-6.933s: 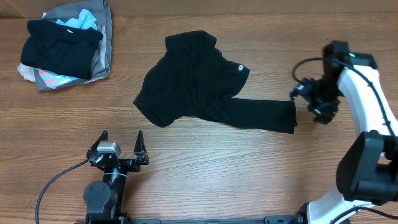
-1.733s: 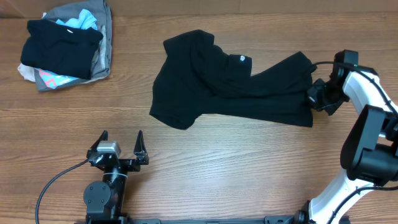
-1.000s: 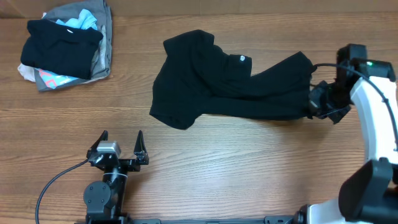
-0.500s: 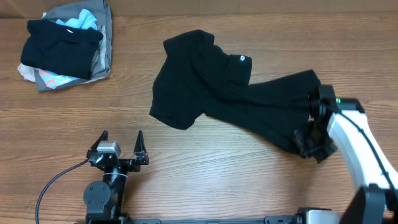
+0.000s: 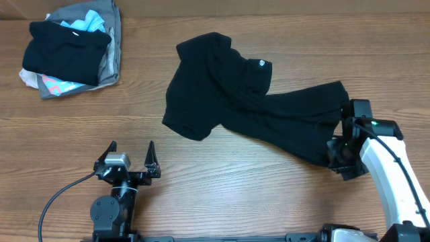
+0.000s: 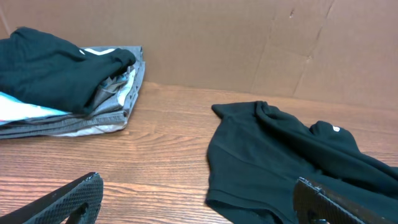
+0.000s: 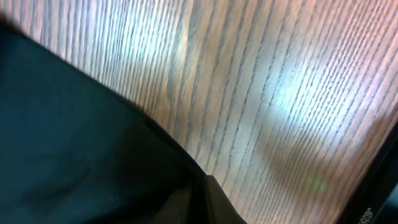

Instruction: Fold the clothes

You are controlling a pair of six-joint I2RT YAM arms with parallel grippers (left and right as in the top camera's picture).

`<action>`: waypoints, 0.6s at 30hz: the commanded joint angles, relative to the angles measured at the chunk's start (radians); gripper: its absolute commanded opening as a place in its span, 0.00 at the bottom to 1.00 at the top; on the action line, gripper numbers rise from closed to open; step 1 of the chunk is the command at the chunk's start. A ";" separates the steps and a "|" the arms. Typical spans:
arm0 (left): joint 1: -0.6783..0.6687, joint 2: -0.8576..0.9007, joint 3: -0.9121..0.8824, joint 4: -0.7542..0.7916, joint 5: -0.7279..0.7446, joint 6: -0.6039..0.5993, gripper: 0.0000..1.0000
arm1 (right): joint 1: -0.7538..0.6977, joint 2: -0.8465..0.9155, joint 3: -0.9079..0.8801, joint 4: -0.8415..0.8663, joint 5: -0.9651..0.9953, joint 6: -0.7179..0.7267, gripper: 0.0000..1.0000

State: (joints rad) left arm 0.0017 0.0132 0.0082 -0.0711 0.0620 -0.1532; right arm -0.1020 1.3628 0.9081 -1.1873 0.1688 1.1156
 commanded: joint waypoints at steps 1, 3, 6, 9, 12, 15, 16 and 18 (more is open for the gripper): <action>0.007 -0.009 -0.003 -0.003 -0.010 0.019 1.00 | -0.010 -0.013 -0.006 0.009 0.016 0.063 0.16; 0.007 -0.009 -0.003 -0.003 -0.010 0.019 1.00 | -0.010 -0.012 -0.006 0.021 -0.024 0.063 0.90; 0.007 -0.009 -0.003 -0.003 -0.010 0.019 1.00 | -0.010 -0.012 -0.006 0.044 -0.079 0.055 1.00; 0.007 -0.009 -0.003 -0.003 -0.010 0.019 1.00 | -0.010 -0.011 -0.006 0.070 -0.130 0.056 1.00; 0.007 -0.009 -0.003 -0.003 -0.010 0.019 1.00 | -0.010 -0.011 -0.007 0.083 -0.153 0.056 1.00; 0.007 -0.009 -0.003 -0.003 -0.010 0.019 1.00 | -0.010 -0.011 -0.019 0.081 -0.153 0.056 1.00; 0.007 -0.009 -0.003 -0.003 -0.010 0.019 1.00 | -0.010 -0.011 -0.025 0.085 -0.152 0.056 1.00; 0.007 -0.009 -0.003 -0.003 -0.010 0.019 1.00 | -0.010 -0.011 -0.033 0.106 -0.153 0.056 1.00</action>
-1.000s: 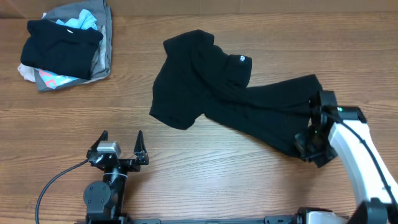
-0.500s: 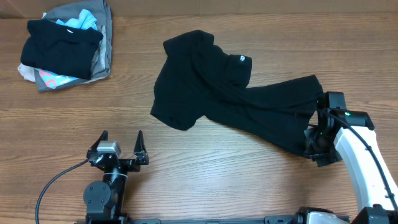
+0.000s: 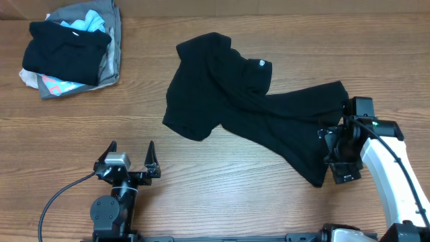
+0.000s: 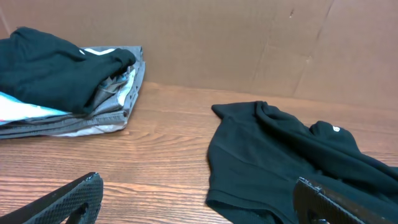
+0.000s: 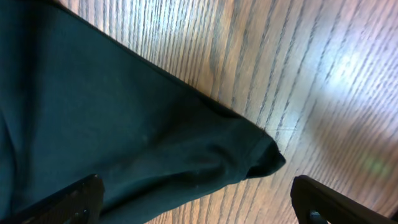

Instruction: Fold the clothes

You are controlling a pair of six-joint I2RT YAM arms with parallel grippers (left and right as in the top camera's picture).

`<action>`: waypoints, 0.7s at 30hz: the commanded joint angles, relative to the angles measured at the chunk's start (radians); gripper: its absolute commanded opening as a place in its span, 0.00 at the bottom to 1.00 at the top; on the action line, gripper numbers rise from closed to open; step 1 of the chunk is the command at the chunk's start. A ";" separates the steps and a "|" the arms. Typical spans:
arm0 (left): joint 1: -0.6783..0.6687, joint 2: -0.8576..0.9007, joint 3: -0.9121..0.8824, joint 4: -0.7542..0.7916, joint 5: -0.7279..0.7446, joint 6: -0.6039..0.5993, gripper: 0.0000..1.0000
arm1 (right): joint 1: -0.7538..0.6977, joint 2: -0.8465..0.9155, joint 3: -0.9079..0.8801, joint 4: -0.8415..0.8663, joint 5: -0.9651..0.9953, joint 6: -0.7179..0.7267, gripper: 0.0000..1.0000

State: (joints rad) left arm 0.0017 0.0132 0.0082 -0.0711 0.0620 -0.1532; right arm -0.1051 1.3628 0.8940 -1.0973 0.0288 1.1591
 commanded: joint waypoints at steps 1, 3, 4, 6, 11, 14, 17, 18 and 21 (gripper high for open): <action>0.007 -0.009 -0.003 -0.003 -0.010 0.019 1.00 | -0.006 -0.011 -0.020 0.027 -0.013 0.012 1.00; 0.007 -0.009 -0.003 -0.003 -0.010 0.019 1.00 | -0.006 -0.011 -0.020 0.050 -0.013 0.012 1.00; 0.007 -0.009 -0.003 -0.003 -0.010 0.019 1.00 | -0.006 -0.011 -0.020 0.058 -0.013 0.012 1.00; 0.007 -0.009 -0.003 -0.003 -0.010 0.019 1.00 | -0.006 -0.011 -0.020 0.066 -0.013 0.012 1.00; 0.007 -0.009 -0.003 -0.001 -0.010 0.019 1.00 | -0.006 -0.011 -0.020 0.068 -0.013 0.012 1.00; 0.007 -0.009 -0.003 -0.002 -0.010 0.019 1.00 | -0.006 -0.011 -0.020 0.076 -0.013 0.012 1.00; 0.007 -0.009 -0.003 -0.002 -0.011 0.019 1.00 | -0.006 -0.011 -0.020 0.075 -0.013 0.012 1.00; 0.007 -0.009 -0.003 0.002 -0.019 0.018 1.00 | -0.006 -0.011 -0.020 0.075 -0.013 0.012 1.00; 0.005 -0.009 -0.003 0.079 0.059 -0.049 1.00 | -0.006 -0.011 -0.020 0.075 -0.013 0.012 1.00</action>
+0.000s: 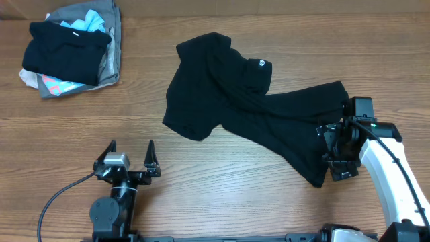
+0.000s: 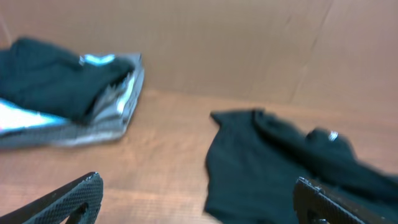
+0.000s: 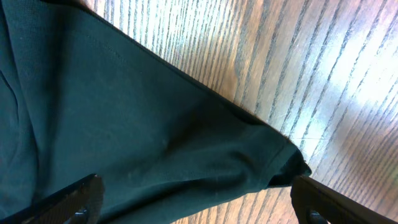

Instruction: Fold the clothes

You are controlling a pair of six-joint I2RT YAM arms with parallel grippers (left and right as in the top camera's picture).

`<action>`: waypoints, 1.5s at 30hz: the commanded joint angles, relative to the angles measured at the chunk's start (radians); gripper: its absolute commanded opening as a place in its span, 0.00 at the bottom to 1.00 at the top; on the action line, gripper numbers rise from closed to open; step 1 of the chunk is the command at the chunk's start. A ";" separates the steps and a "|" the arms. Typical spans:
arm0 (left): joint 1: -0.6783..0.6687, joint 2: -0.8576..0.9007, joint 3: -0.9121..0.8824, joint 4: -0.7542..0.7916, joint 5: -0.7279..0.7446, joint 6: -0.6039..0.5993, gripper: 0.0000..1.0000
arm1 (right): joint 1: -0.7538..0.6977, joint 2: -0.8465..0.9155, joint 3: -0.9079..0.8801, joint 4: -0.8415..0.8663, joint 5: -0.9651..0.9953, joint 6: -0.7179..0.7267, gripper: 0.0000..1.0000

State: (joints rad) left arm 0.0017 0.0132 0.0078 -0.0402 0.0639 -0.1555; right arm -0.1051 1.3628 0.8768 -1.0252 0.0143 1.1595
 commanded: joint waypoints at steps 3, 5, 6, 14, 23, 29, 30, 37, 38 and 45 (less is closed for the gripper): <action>0.005 -0.009 -0.001 0.180 0.330 -0.063 1.00 | -0.006 -0.011 -0.003 0.005 0.002 0.011 1.00; 0.005 -0.008 0.018 0.194 0.387 -0.088 1.00 | -0.006 -0.011 -0.003 0.007 0.002 0.011 1.00; 0.005 -0.006 0.034 0.179 0.386 -0.109 1.00 | -0.006 -0.011 -0.003 0.007 0.002 0.011 1.00; 0.004 0.251 0.298 0.036 0.404 -0.019 1.00 | -0.006 -0.011 -0.003 0.036 -0.047 -0.049 1.00; 0.004 0.977 0.818 -0.396 0.548 0.181 1.00 | -0.006 -0.011 -0.003 0.053 -0.050 -0.095 1.00; 0.003 1.332 1.047 -0.473 0.618 0.159 1.00 | -0.006 -0.011 -0.003 0.060 -0.050 -0.095 1.00; -0.002 1.378 1.080 -0.477 0.607 0.167 1.00 | -0.006 -0.011 -0.003 0.061 -0.050 -0.095 1.00; -0.114 1.706 1.275 -0.630 0.293 0.130 1.00 | -0.006 -0.011 -0.003 0.071 -0.050 -0.094 1.00; -0.121 1.726 1.275 -0.634 0.287 0.134 1.00 | -0.006 -0.011 -0.003 0.071 -0.050 -0.094 1.00; -0.109 1.798 1.275 -0.649 0.063 -0.019 1.00 | -0.006 -0.011 -0.003 0.074 -0.038 -0.095 1.00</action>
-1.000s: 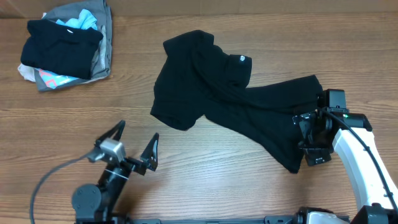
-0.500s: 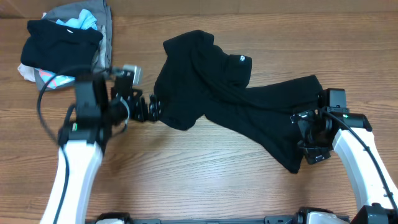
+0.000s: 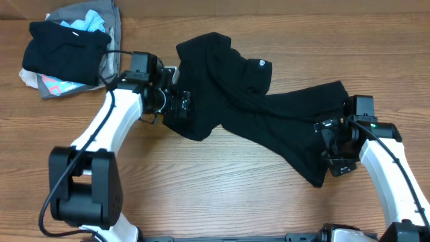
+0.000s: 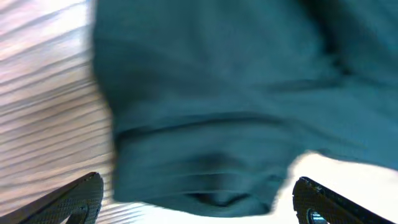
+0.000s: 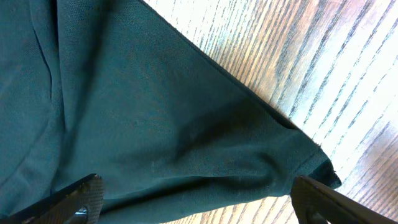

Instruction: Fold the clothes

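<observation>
A black shirt [image 3: 235, 101] lies crumpled across the middle of the wooden table [image 3: 222, 195], running from the upper left to the lower right. My left gripper [image 3: 180, 102] hovers open over the shirt's left edge; in the left wrist view its fingers [image 4: 78, 198] straddle a dark hem [image 4: 205, 180]. My right gripper [image 3: 333, 144] stands open over the shirt's lower right end. The right wrist view shows the fabric [image 5: 155, 93] spread between the open fingers [image 5: 74, 200], with the corner of the cloth [image 5: 317, 168] at the right.
A pile of folded clothes [image 3: 70, 50], black on top with grey and light blue beneath, sits at the back left corner. Bare wood runs along the front of the table. A black cable [image 3: 57, 195] trails from the left arm's base.
My left arm was parked at the table's front edge; now it reaches to the shirt's left edge, gripper open. My right gripper has shifted slightly further over the cloth.
At first my right gripper sat low against the shirt's lower right end while the left arm rested at the front. Then the right gripper stood open above that end, the shirt lying flat. The left gripper's view blurred, and now it hangs over the shirt's left hem.
</observation>
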You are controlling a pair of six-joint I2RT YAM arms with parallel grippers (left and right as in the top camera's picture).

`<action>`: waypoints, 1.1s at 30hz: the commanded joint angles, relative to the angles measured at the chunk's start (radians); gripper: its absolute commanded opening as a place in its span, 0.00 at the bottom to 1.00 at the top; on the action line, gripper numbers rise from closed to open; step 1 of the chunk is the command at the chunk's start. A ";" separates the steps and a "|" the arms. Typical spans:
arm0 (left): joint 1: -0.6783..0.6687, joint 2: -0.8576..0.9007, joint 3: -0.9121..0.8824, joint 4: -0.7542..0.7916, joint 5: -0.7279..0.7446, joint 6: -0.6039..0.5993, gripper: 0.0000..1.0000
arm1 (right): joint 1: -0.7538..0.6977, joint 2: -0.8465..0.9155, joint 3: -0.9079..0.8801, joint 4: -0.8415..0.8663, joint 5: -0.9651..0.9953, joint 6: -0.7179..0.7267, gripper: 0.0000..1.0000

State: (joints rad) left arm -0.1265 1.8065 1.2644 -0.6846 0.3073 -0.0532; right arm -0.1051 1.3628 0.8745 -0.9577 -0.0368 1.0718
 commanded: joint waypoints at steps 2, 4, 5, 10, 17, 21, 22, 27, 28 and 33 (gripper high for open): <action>0.027 0.007 0.018 -0.011 -0.214 -0.146 1.00 | -0.006 -0.011 0.000 0.007 0.013 -0.006 1.00; 0.034 0.015 0.018 -0.012 -0.209 -0.145 1.00 | -0.006 -0.011 0.000 0.007 0.012 -0.007 1.00; 0.035 0.023 0.018 -0.014 -0.201 -0.143 1.00 | -0.006 -0.011 0.000 0.007 0.012 -0.006 1.00; 0.027 0.089 0.018 -0.018 -0.131 -0.141 1.00 | -0.006 -0.011 0.000 0.006 0.011 -0.006 1.00; 0.005 0.139 0.019 0.012 -0.145 -0.134 0.94 | -0.006 -0.011 0.000 0.008 0.012 -0.006 1.00; -0.005 0.141 0.019 0.018 -0.163 -0.126 0.92 | -0.006 -0.011 0.000 0.008 0.012 -0.006 1.00; -0.005 0.143 0.019 0.019 -0.163 -0.126 0.92 | -0.006 -0.011 0.000 0.008 0.012 -0.006 1.00; -0.007 0.171 0.018 0.009 -0.162 -0.100 0.91 | -0.006 -0.011 0.000 0.007 0.012 -0.006 1.00; -0.007 0.181 0.018 0.008 -0.161 -0.100 0.91 | -0.006 -0.011 0.000 0.007 0.012 -0.006 1.00; -0.007 0.220 0.018 0.007 -0.157 -0.100 0.65 | -0.006 -0.011 0.000 0.007 0.012 -0.006 1.00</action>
State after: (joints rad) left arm -0.1295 1.9732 1.2766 -0.6739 0.1482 -0.1654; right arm -0.1051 1.3628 0.8745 -0.9543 -0.0364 1.0714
